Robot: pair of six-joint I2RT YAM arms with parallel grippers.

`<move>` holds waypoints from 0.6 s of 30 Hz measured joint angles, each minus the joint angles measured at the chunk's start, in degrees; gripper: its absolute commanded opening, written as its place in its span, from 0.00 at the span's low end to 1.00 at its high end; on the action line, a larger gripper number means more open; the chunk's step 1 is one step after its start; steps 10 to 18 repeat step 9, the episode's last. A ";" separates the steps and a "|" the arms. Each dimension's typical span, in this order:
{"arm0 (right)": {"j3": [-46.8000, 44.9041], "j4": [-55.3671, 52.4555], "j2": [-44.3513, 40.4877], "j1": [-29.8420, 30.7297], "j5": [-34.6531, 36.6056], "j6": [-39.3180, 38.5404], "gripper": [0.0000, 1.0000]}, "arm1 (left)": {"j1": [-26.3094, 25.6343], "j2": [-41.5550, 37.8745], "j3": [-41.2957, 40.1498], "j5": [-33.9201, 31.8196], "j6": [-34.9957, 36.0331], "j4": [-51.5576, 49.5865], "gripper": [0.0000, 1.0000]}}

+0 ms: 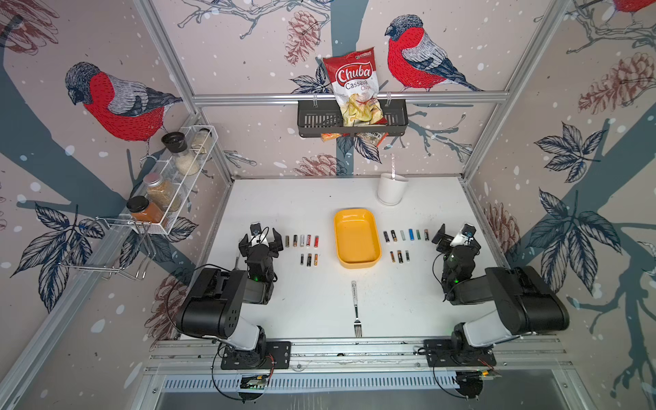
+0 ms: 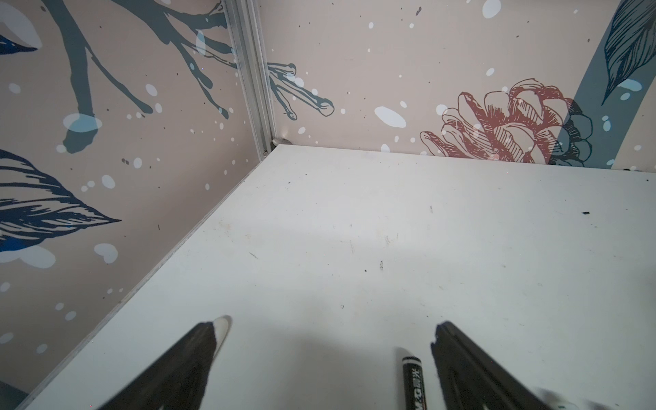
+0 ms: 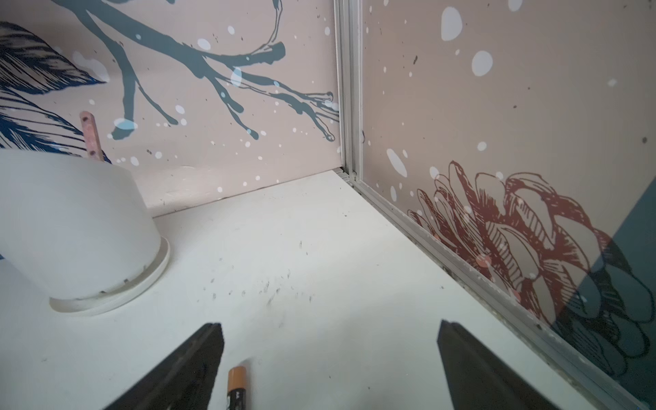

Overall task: Take the batteries out of the storage box
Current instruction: Reset both arms

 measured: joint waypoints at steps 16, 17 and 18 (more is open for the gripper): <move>0.96 -2.47 0.04 -1.97 -2.67 0.26 1.00 | 0.00 0.00 0.00 0.00 -0.11 0.00 0.98; 0.96 -2.47 0.04 -1.97 -2.67 0.26 1.00 | 0.00 0.00 0.00 0.00 -0.11 0.00 0.98; 0.96 -2.47 0.04 -1.97 -2.67 0.26 1.00 | 0.00 0.00 0.00 0.00 -0.11 0.00 0.98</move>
